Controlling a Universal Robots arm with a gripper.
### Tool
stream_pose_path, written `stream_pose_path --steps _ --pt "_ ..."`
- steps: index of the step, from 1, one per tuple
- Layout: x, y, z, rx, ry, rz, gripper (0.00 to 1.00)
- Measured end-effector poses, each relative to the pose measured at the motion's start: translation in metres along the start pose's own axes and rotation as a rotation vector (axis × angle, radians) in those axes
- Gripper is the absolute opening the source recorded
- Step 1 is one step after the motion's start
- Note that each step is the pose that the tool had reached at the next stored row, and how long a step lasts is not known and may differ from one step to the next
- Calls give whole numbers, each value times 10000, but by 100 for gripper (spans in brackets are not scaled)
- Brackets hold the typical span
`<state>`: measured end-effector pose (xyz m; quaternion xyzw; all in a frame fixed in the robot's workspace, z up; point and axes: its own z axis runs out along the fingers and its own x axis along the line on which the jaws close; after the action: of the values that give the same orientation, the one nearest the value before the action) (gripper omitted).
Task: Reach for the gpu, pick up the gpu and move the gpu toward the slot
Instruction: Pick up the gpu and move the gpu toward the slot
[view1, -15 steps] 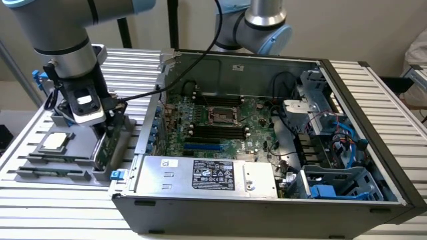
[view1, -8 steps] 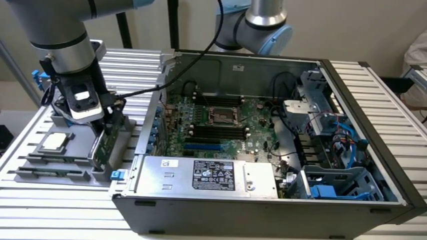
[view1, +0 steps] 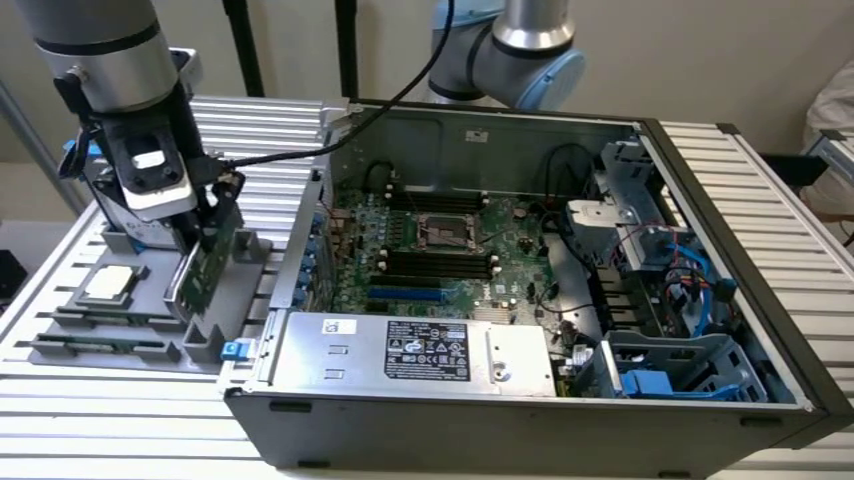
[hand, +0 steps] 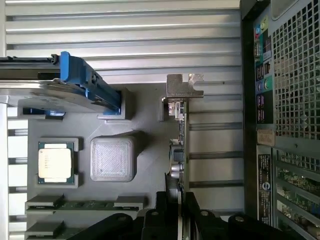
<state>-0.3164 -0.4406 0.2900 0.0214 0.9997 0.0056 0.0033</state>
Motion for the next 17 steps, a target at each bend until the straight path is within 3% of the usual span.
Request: stream_pose_path --steps 9,17 --pt "-52 -6 -406 1 23 1 26" --pt "-174 -5 -769 1 56 1 26"
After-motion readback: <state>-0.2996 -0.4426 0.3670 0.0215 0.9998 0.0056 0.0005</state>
